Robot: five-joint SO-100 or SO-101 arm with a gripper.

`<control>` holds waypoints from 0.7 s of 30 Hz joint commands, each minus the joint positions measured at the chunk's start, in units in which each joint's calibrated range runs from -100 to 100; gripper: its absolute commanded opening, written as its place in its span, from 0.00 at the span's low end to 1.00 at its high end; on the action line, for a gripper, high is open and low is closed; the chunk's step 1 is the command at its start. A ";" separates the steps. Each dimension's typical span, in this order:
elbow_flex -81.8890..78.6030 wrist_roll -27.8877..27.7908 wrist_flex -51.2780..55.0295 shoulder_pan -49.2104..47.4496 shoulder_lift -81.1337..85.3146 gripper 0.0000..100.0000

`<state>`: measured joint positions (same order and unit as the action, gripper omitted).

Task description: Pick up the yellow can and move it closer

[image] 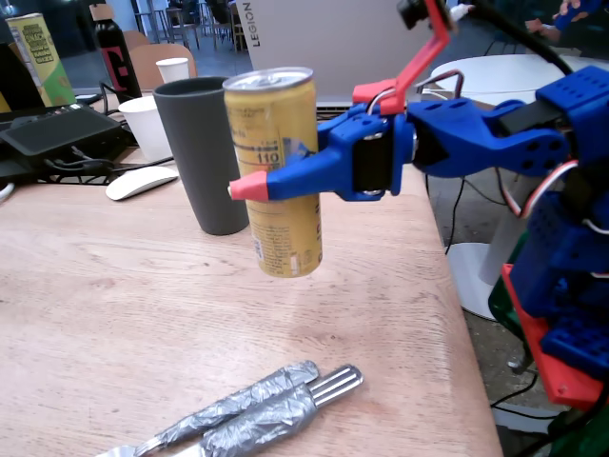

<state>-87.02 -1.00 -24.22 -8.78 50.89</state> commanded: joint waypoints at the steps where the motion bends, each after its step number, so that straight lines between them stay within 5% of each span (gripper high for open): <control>1: 1.55 1.66 -0.16 0.49 5.72 0.26; 15: 0.42 1.66 46.80 0.15 35.99 0.26; 21: -9.96 0.93 50.66 -0.18 43.71 0.26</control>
<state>-96.75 0.12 26.63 -8.78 91.35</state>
